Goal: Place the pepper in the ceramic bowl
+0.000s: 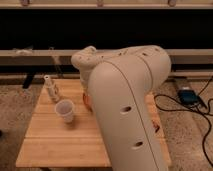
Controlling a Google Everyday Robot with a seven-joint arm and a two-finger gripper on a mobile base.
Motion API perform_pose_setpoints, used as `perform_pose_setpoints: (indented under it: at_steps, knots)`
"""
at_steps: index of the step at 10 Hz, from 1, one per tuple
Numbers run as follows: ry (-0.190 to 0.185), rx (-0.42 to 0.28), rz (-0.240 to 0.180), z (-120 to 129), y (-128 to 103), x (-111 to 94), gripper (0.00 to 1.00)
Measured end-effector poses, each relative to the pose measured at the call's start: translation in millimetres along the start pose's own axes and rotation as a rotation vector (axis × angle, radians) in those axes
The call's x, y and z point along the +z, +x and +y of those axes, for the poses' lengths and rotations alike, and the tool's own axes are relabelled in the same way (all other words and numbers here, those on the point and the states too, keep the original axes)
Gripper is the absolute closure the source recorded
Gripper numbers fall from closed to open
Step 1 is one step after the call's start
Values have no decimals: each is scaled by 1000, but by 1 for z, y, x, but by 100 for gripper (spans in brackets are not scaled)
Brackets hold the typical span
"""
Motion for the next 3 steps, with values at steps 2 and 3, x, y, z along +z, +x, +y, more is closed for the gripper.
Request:
perform_pose_setpoints:
  at_steps: [2,3]
  knots:
    - [0,-3,1,2,0,0,20]
    - [0,-1,1,1,0,0,20]
